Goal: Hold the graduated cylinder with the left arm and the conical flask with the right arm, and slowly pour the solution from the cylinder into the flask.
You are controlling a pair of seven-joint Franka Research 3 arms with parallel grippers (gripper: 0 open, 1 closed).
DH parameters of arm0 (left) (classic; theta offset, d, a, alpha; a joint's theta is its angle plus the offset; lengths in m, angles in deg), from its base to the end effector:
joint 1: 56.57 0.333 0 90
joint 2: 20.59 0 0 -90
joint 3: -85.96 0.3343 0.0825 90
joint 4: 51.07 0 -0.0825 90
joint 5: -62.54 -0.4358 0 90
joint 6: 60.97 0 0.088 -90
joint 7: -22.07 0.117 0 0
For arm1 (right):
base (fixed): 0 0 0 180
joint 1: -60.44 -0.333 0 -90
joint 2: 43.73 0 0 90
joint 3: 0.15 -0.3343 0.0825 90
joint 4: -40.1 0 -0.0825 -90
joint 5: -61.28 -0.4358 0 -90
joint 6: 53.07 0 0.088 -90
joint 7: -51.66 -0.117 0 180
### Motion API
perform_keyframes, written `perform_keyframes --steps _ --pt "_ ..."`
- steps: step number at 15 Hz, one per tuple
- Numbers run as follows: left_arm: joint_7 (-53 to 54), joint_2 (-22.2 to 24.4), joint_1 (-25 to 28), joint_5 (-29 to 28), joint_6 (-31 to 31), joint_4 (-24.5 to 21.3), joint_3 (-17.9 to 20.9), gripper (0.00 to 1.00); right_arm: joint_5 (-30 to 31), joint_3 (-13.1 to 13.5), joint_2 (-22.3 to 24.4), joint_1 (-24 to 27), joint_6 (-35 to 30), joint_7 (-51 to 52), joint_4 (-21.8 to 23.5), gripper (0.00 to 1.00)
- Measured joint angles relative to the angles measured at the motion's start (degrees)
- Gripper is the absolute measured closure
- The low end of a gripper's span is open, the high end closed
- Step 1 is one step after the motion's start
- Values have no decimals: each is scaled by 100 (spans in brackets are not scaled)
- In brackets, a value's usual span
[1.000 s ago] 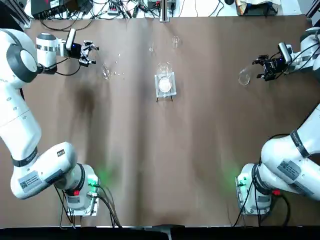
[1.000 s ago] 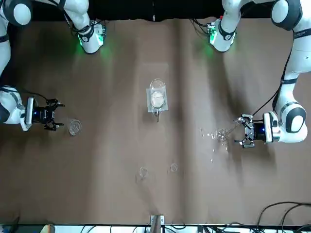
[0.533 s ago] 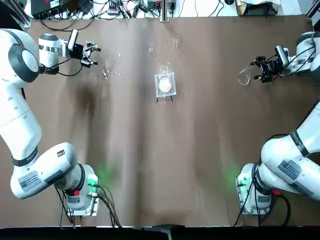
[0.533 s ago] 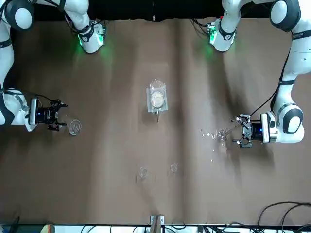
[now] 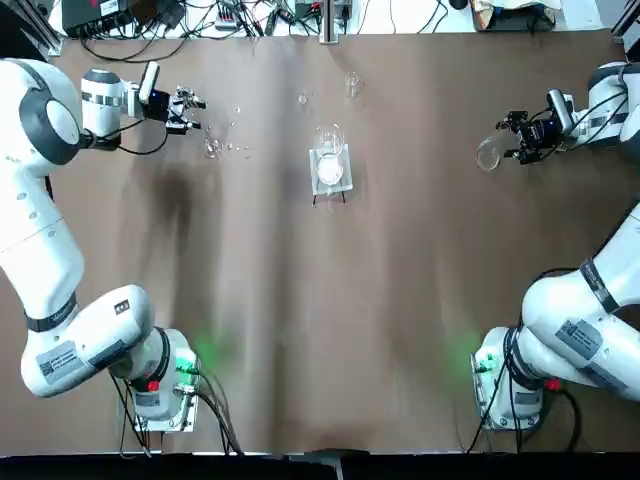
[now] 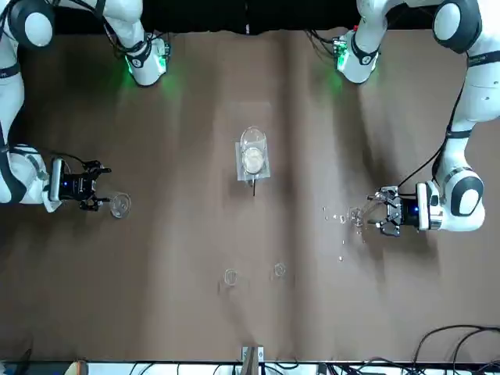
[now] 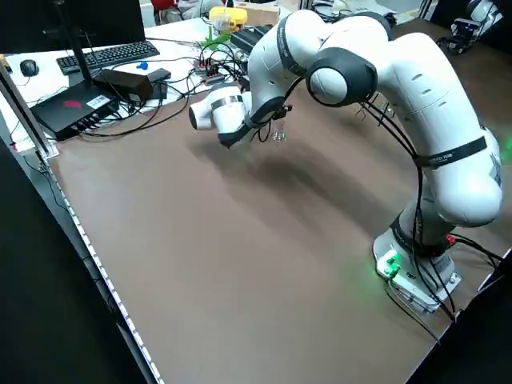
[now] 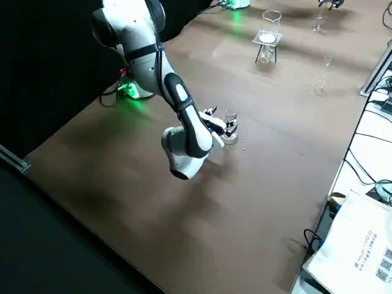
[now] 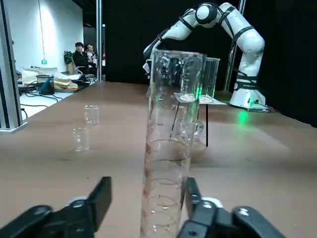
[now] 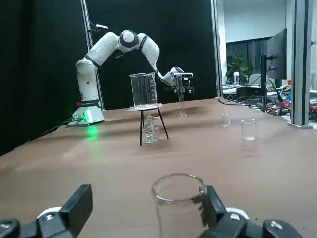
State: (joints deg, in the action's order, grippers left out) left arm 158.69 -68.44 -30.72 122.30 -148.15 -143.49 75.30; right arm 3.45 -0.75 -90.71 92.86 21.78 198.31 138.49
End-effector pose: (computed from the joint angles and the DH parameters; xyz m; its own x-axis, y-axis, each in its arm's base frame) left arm 0.6610 0.0824 0.1336 0.0562 -0.1730 0.9833 -0.9926 0.0969 0.0738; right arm 0.5602 -0.2124 0.1041 0.0704 0.0743 0.9947 0.9962 0.0459 -0.0739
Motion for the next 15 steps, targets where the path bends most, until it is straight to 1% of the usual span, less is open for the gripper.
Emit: perform_keyframes --steps 1,2,3,4,6,15 --pt "3 -2 -1 0 0 -1 0 50 -94 -1 -17 -7 0 88 0 3" --pt "5 -3 -3 0 0 -1 -1 54 -175 -1 -33 -14 2 173 0 3" --pt "5 -3 -3 0 0 -1 -1 55 -211 -1 -47 -17 5 269 -2 4" --pt "5 -3 -3 0 0 -1 -1 63 -238 -2 -60 -17 6 336 -3 4" --pt "6 -3 -3 1 0 -2 0 66 -273 -2 -85 -17 8 393 -21 4" --pt "5 -4 -3 2 1 -4 -1 66 -292 -6 -100 -31 12 526 -67 8"
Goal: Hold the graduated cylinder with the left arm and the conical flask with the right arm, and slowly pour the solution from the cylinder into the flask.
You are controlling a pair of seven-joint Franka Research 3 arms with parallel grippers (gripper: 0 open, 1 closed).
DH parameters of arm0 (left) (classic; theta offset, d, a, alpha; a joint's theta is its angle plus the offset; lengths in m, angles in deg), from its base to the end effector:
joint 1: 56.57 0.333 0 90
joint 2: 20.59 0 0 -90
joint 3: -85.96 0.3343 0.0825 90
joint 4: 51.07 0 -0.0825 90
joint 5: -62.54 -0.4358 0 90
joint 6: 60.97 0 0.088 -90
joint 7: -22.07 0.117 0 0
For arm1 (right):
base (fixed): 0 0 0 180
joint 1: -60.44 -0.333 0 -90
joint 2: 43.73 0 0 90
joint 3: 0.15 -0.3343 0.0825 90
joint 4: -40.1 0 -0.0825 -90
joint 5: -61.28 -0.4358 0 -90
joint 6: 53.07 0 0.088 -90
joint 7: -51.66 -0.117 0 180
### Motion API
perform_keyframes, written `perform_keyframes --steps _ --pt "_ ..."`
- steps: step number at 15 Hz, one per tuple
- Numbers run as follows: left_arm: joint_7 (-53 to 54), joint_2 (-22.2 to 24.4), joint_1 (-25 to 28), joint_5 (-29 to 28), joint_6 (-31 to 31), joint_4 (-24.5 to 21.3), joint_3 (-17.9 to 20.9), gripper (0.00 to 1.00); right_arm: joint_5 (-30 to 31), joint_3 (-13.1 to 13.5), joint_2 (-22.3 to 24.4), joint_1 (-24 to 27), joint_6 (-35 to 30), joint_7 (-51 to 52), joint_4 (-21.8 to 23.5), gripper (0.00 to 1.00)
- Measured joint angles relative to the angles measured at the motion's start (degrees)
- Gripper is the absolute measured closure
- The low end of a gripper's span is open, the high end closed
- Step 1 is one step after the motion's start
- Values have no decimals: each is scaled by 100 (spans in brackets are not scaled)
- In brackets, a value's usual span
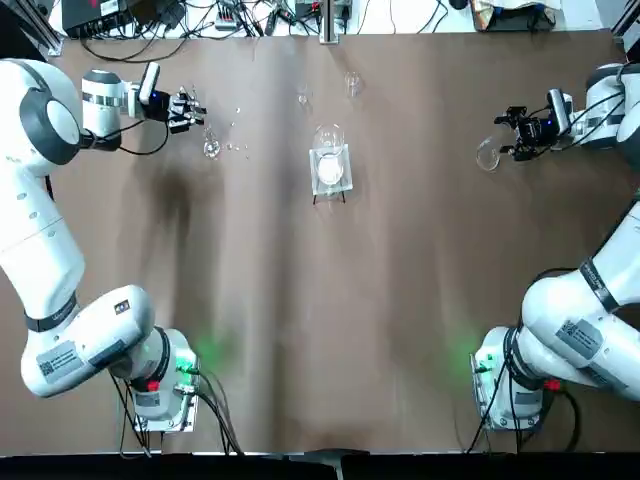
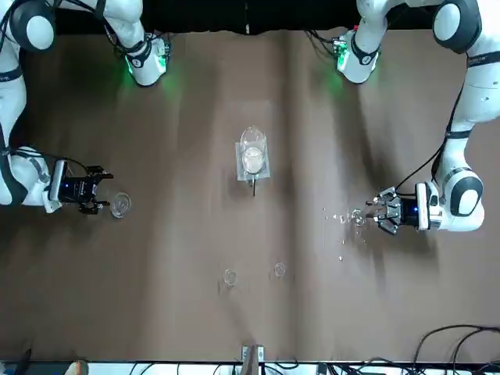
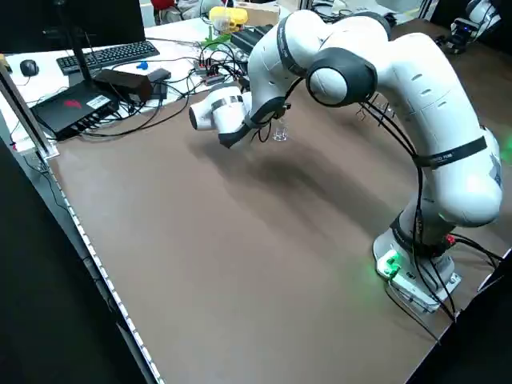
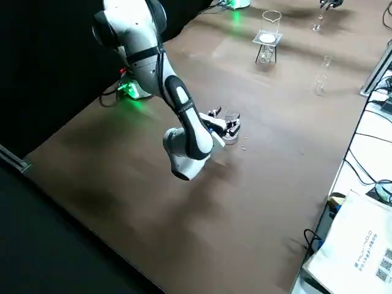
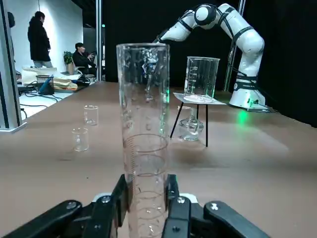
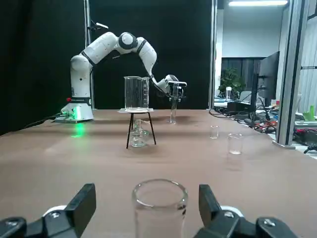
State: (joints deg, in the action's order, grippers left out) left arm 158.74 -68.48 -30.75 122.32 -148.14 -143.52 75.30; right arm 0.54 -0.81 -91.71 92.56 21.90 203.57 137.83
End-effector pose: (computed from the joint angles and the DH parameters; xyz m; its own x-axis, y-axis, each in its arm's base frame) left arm 0.6608 0.0819 0.1330 0.0564 -0.1721 0.9835 -0.9925 0.0975 0.0740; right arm 0.5681 -0.2090 0.1004 -0.0295 0.0441 0.9986 0.9995 0.0148 0.0289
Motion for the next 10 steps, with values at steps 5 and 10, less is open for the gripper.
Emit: perform_keyframes --steps 5,10 --pt "-161 2 0 2 0 18 -12 66 0 0 -2 0 0 67 0 9" --pt "-602 197 -42 2 0 201 -79 66 0 -1 -2 -4 22 151 -1 10"
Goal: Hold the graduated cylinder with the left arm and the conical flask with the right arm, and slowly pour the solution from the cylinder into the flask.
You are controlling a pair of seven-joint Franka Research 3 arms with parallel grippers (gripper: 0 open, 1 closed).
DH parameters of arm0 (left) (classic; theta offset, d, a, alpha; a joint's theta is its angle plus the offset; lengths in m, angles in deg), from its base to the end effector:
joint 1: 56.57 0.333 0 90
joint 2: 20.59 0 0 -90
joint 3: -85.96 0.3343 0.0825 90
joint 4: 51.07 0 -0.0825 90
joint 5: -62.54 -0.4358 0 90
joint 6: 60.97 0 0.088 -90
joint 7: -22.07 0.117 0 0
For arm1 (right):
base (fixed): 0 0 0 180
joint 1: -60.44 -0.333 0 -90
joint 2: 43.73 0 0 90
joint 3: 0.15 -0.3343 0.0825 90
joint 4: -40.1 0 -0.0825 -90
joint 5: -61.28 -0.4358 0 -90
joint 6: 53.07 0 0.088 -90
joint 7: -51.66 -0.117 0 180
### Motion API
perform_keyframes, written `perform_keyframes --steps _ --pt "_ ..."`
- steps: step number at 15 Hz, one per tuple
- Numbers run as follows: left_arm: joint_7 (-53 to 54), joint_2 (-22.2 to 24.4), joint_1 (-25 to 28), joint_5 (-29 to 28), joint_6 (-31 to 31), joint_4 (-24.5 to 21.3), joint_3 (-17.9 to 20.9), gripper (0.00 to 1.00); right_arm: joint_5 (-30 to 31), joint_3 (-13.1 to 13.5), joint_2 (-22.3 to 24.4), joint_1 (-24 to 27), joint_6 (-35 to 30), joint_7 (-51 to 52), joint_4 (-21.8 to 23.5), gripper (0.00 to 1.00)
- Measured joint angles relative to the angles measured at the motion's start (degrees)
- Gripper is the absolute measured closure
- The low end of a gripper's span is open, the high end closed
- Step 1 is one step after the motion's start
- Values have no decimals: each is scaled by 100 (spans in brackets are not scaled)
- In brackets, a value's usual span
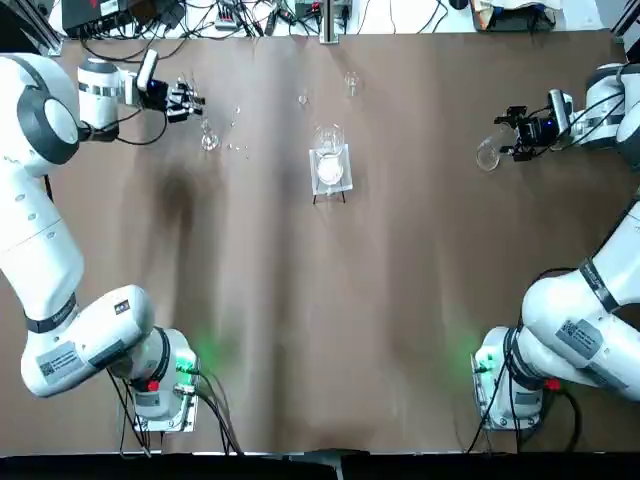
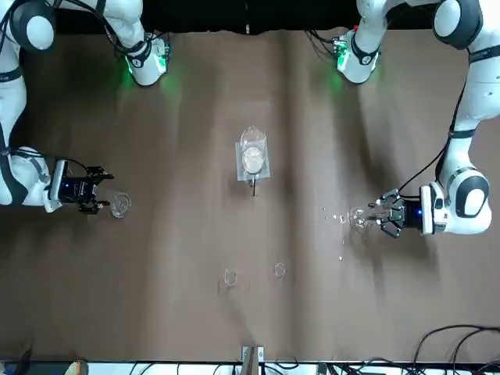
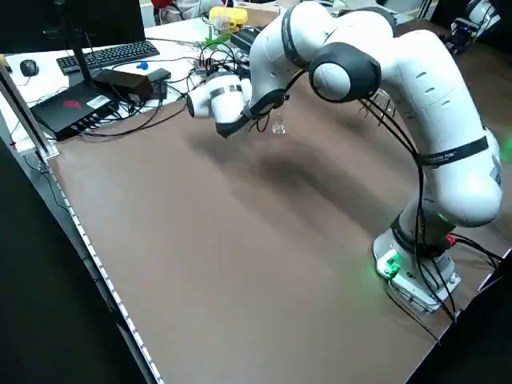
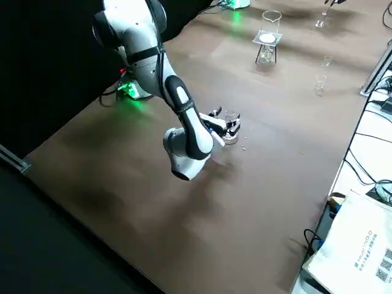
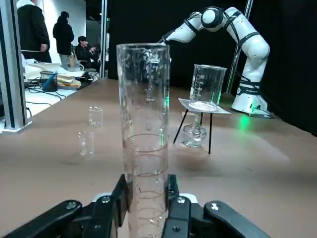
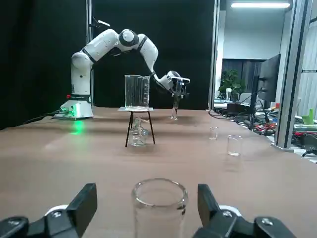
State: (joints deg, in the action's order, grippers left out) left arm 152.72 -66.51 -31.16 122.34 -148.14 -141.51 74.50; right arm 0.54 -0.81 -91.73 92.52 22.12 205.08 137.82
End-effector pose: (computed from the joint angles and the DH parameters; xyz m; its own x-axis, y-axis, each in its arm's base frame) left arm 0.6803 0.0774 0.1699 0.0913 -0.1986 0.9758 -0.9900 0.0880 0.1105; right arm 0.5685 -0.2089 0.0999 -0.0558 0.0470 0.9973 0.9984 0.0150 0.0551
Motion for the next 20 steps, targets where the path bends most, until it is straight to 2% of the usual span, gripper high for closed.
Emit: perform_keyframes --steps 9,14,15,18,20 --pt "-685 740 -708 -304 -19 172 -189 66 0 -1 -1 -7 108 82 -4 15" --pt "-1150 1357 -1167 -459 -304 199 -203 66 0 -1 -3 -6 140 138 -5 15" --pt "-1321 1477 -1229 -520 -351 197 -204 66 0 0 -3 -5 140 140 -5 19" --pt "-1712 1766 -1443 -660 -479 194 -206 66 0 2 -3 -4 144 144 -5 21" --pt "-1982 1902 -1651 -854 -648 184 -204 66 0 4 -3 -4 154 161 -6 26"
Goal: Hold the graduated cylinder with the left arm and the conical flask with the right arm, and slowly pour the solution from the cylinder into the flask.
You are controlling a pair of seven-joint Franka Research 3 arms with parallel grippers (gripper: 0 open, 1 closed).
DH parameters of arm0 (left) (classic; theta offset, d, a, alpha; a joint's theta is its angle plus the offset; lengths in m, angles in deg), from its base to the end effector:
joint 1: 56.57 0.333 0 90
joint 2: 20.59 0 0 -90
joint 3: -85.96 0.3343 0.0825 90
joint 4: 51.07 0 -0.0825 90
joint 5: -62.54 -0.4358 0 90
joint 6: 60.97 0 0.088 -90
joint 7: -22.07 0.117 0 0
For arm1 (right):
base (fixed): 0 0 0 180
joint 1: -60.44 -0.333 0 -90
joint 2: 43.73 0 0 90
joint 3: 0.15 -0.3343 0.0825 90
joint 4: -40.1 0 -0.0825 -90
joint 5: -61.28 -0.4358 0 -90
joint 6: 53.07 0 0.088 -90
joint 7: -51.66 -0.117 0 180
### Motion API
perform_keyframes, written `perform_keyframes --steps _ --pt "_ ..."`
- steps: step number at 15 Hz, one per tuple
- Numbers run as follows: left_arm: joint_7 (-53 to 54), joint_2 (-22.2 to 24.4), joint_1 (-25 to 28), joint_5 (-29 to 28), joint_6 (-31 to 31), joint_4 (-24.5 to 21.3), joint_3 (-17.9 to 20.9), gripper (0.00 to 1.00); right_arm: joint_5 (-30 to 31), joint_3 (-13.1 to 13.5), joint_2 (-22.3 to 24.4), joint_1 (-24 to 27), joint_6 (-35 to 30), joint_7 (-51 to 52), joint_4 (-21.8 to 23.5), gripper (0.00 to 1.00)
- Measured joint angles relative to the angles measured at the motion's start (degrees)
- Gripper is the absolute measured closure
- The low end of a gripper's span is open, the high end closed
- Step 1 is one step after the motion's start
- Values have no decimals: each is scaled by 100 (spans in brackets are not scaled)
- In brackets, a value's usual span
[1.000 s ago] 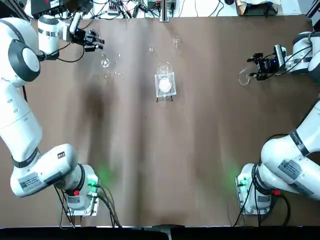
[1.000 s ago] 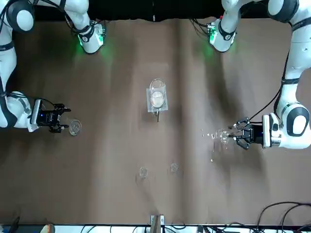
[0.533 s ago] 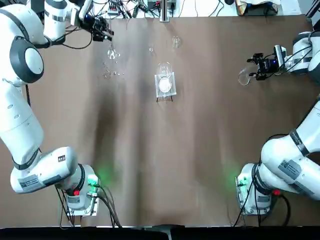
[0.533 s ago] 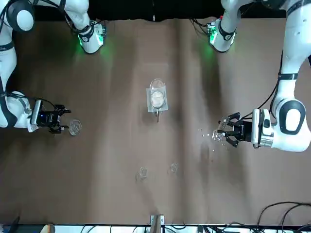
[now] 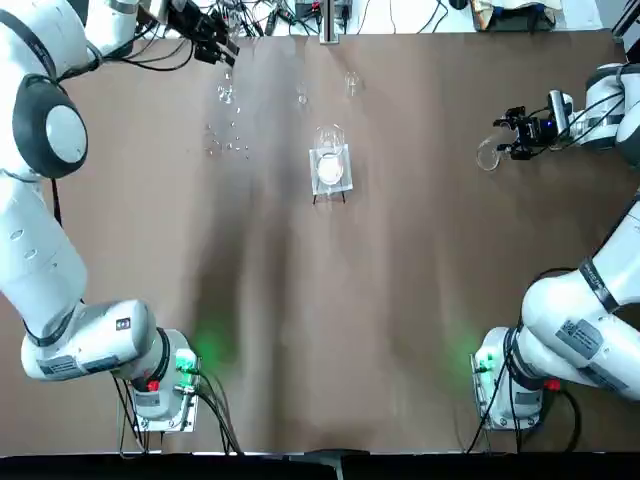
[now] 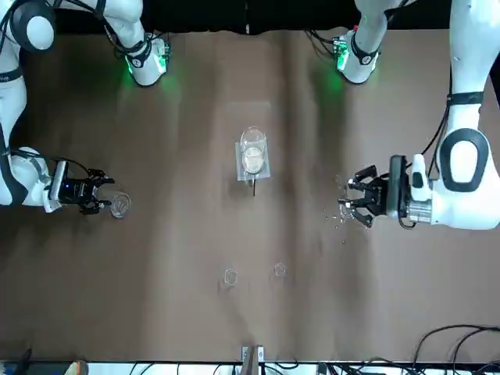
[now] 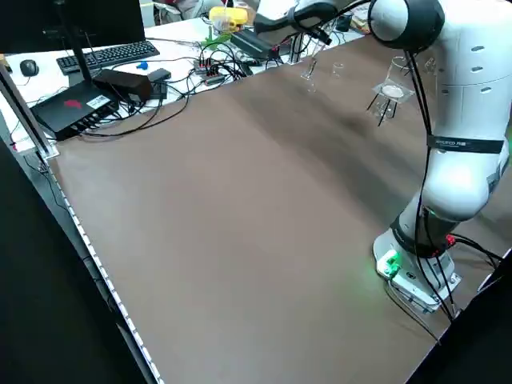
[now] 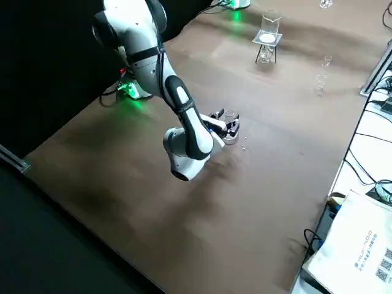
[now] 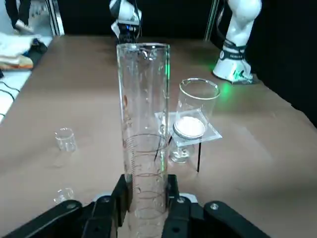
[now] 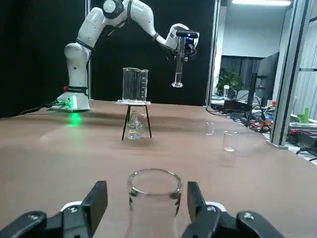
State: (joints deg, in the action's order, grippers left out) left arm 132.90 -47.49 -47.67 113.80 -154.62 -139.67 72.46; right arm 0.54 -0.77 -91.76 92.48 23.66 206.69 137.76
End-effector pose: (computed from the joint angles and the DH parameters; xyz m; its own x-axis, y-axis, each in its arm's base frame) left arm 0.7036 -0.1200 0.3937 -0.0501 -0.5129 0.8570 -0.9667 0.2405 0.0874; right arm 0.5703 -0.2116 0.0972 -0.0841 0.0715 0.9939 0.9965 0.0052 0.0840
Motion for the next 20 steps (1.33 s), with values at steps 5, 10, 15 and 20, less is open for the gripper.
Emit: perform_keyframes --steps 5,10,15,20 --pt "-848 260 -677 -593 -463 -7 -6 66 2 14 0 3 83 9 -1 30" --pt "-1553 466 -1351 -1279 -729 -9 -9 66 4 51 0 9 100 10 -1 35" --pt "-2148 630 -1827 -1966 -956 -10 -9 66 6 60 0 14 100 4 -20 60" --pt "-2662 687 -2306 -2644 -1075 -14 -9 66 62 58 29 6 182 3 -98 61"
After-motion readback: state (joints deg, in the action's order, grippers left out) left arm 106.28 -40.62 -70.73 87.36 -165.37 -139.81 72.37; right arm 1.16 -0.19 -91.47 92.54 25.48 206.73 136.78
